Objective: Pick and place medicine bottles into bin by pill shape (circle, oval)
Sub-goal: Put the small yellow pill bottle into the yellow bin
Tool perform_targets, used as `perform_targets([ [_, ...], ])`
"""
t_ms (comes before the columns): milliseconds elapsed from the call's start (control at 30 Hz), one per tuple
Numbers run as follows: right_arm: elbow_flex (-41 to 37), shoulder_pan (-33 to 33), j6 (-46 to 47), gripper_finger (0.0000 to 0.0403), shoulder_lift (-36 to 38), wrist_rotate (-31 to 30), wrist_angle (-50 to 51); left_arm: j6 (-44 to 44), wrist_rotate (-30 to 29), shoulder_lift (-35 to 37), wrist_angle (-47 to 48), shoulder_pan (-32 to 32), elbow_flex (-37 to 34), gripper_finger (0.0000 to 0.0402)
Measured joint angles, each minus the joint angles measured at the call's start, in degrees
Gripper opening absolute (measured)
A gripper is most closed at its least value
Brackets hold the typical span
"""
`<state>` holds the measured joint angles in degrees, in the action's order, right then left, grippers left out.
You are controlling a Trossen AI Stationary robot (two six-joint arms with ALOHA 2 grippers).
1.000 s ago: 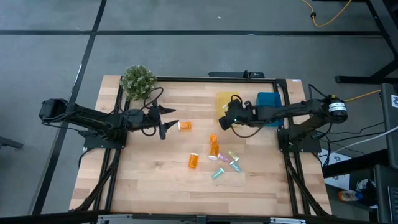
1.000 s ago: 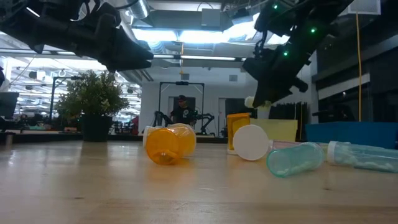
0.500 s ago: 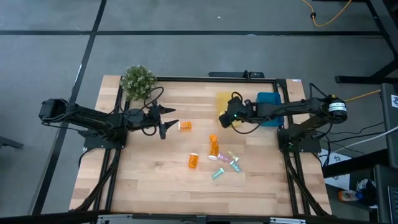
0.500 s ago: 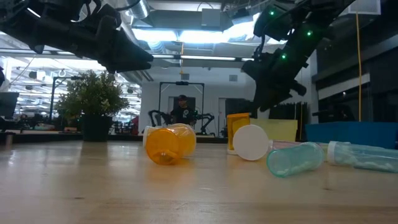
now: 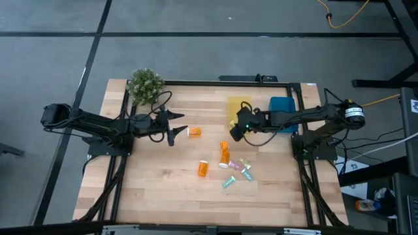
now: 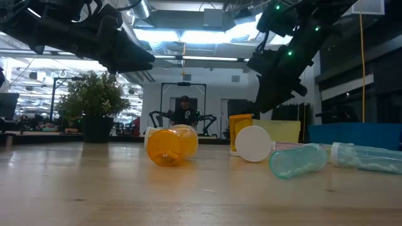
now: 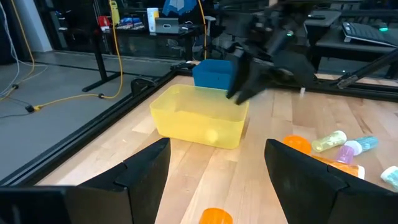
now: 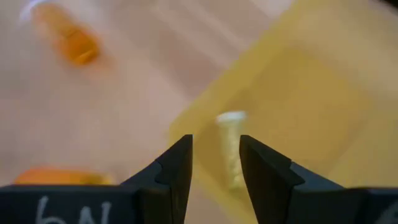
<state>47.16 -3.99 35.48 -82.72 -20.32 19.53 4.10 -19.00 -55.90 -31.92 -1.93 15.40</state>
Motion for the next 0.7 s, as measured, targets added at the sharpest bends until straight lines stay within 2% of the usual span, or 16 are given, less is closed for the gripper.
perform_targets([
  [167, 0.0, 4.9, 1.72, 0.0125, 0.0, 6.93, 0.96, 0.22, 0.0, 0.0, 0.0, 0.0, 0.0, 0.0255],
  [300, 0.0, 8.99, 7.04, 0.0122, 0.0, 13.0, 6.35, 0.22, 0.0, 0.0, 0.0, 0.0, 0.0, 0.0255],
  [500, 0.0, 14.36, 16.91, 0.0121, 0.0, 13.05, 15.42, 0.22, 0.0, 0.0, 0.0, 0.0, 0.0, 0.0255],
  [700, 0.0, 18.96, 18.03, 0.0121, 0.0, 13.06, 14.04, 0.22, 0.0, 0.0, 0.0, 0.0, 0.0, 0.0255],
])
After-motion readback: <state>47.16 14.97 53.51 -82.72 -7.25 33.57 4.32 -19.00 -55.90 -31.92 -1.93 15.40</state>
